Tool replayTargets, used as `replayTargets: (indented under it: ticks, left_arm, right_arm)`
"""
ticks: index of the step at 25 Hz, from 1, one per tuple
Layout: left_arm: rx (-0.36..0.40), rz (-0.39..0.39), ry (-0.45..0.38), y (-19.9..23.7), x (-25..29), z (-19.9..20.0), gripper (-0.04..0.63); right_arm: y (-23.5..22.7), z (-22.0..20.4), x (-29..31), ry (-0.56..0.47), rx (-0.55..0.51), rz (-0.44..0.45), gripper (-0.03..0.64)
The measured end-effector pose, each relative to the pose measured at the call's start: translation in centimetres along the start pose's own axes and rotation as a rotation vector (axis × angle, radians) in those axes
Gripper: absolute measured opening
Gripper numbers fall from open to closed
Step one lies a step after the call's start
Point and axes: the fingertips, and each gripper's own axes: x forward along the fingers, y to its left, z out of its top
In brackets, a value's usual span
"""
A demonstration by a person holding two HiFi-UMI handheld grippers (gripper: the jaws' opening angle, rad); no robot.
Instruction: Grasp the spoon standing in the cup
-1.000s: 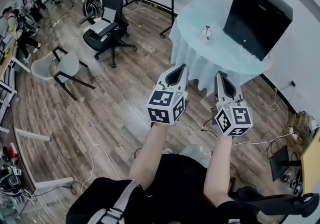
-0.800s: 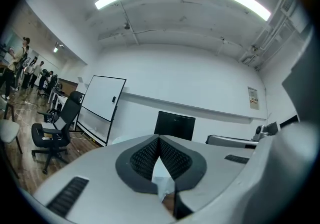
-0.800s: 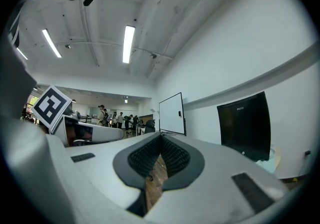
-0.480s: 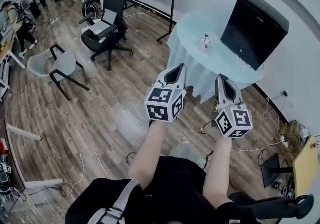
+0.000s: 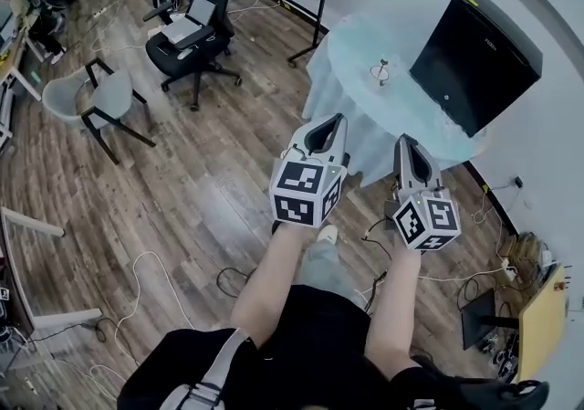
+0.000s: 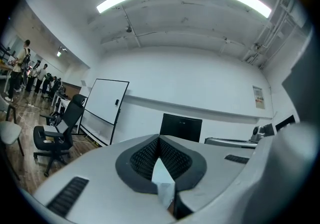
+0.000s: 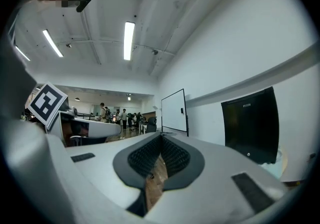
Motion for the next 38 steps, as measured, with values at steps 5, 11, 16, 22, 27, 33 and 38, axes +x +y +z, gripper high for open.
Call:
replayTargets:
  ticks: [5,11,16,22,27,33,38]
  left_arm:
    - [-0.044,0.067,0.062,2.9,1.9,-2.9,0.009]
    - [-0.069,0.056,0.123,3.2,7.5,-5.9,0.009]
    - [-0.052,0.004,0.154,2.2,14.4,-6.2,0.009]
    - [-0.001,-0.024,0.165,1.1,21.1,-5.3,0.009]
    - [0.023,-0.003,0.14,1.6,24.9,-4.1,0.009]
    - [0.028,0.045,0.109,3.5,26.4,-2.9,0.009]
    - [0.04,0.054,0.11,4.1,28.7,-2.8,0.009]
  right_arm:
    - [-4.8,-1.8,0.6,0.028,0.053,-0.076,0.003]
    - [-9.1,-5.2,3.3,0.079,0.104,-0.098,0.003]
    - [-14.9,-4.2,6.4,0.051,0.109,-0.132,0.003]
    - [-20.7,-3.2,9.8,0.017,0.127,-0.151,0.003]
    - [-22.8,-2.5,13.6,0.004,0.13,-0.087,0.003]
    - [-21.9,-1.5,17.8,-0.004,0.094,0.031,0.003]
    - [-22.2,-1.2,20.2,-0.013,0.082,0.072,0.005]
